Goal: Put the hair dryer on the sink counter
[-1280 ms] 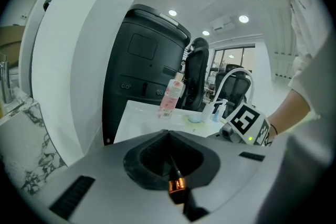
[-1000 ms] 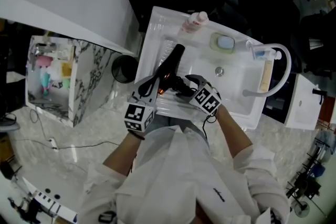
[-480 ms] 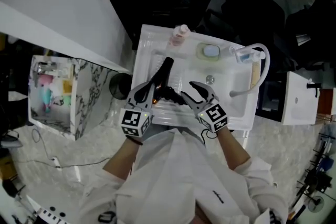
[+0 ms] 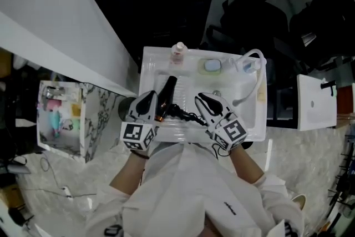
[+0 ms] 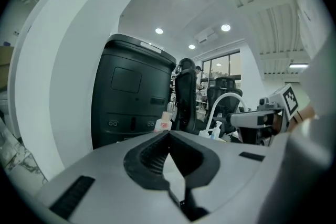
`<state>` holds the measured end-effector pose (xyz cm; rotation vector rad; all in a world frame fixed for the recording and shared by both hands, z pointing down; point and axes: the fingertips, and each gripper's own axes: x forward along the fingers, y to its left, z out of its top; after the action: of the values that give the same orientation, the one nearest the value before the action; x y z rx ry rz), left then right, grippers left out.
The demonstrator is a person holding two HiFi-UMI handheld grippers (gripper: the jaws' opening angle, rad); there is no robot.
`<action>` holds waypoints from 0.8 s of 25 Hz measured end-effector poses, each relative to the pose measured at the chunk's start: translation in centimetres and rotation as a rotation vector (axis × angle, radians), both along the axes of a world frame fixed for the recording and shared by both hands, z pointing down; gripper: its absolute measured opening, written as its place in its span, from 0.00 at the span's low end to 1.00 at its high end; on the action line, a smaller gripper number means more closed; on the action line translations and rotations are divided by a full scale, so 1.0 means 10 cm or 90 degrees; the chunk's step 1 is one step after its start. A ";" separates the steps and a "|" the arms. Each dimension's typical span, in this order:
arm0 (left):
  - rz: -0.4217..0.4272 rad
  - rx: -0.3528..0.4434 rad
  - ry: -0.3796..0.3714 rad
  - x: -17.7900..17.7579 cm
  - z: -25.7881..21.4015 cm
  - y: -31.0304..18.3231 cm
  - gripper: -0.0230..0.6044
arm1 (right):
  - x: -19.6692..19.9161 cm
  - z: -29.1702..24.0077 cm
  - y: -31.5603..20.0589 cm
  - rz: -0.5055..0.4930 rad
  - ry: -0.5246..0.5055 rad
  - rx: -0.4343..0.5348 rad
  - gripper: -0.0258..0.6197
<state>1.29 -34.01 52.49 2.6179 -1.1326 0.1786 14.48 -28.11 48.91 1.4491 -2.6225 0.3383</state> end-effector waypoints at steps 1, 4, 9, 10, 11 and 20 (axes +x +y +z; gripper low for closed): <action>-0.003 0.005 0.000 -0.02 -0.05 0.00 0.07 | 0.02 -0.09 0.02 0.007 -0.005 0.012 0.13; -0.022 0.025 0.004 -0.11 -0.20 0.00 0.07 | 0.10 -0.31 0.05 0.032 -0.009 0.044 0.09; -0.049 0.063 0.006 -0.26 -0.44 -0.04 0.07 | 0.30 -0.56 0.11 0.076 -0.020 0.080 0.07; -0.057 0.074 0.005 -0.29 -0.48 -0.04 0.07 | 0.33 -0.59 0.13 0.083 -0.019 0.083 0.07; -0.064 0.087 0.004 -0.32 -0.52 -0.04 0.07 | 0.36 -0.60 0.15 0.089 -0.016 0.085 0.07; -0.078 0.100 0.006 -0.34 -0.59 0.00 0.07 | 0.57 -0.58 0.29 0.134 0.012 0.088 0.07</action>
<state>-2.08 -34.06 46.58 2.6687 -1.3491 0.0534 20.17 -25.18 43.07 1.7692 -2.5280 0.1654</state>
